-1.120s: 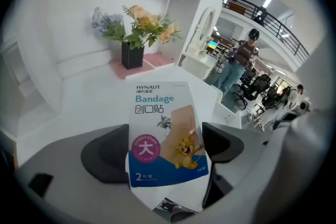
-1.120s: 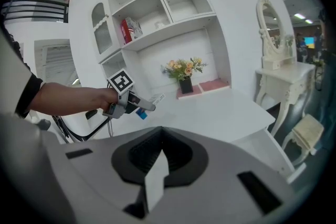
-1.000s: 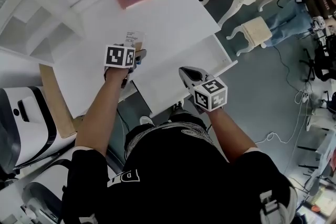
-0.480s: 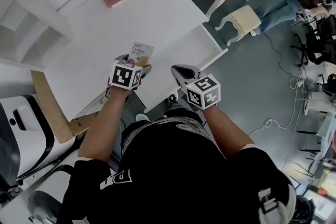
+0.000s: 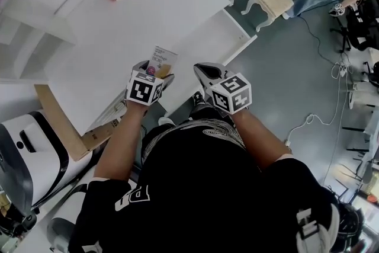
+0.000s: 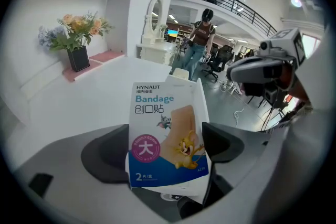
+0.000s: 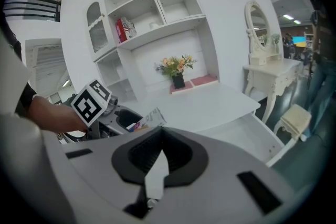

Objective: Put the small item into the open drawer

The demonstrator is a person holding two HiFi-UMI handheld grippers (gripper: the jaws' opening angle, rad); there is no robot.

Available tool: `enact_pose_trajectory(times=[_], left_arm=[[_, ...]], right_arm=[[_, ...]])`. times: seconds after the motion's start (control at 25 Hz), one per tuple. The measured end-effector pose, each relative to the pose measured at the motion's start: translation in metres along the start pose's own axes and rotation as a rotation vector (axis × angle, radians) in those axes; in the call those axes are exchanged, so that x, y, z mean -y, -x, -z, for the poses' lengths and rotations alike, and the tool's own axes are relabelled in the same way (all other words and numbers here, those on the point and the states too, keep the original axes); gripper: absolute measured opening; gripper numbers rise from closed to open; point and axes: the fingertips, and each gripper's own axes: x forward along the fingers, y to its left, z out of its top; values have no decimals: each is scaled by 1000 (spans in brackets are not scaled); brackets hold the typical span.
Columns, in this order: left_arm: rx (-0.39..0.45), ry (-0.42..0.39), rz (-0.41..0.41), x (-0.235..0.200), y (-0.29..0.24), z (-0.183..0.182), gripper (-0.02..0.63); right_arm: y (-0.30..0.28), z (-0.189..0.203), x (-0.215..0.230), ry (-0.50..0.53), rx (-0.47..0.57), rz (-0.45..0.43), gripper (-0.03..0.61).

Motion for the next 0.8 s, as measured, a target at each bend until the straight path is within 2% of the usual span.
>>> enact_pose_trajectory(times=[0.2,0.8], left_arm=[[-34,-37,16,14,-15,15,427],[-153,-35,34,25,-66,56,428]], right_arm=[[1,6,9,-17,-8,12,9],[-2,20,22,-27,-44,18,9]])
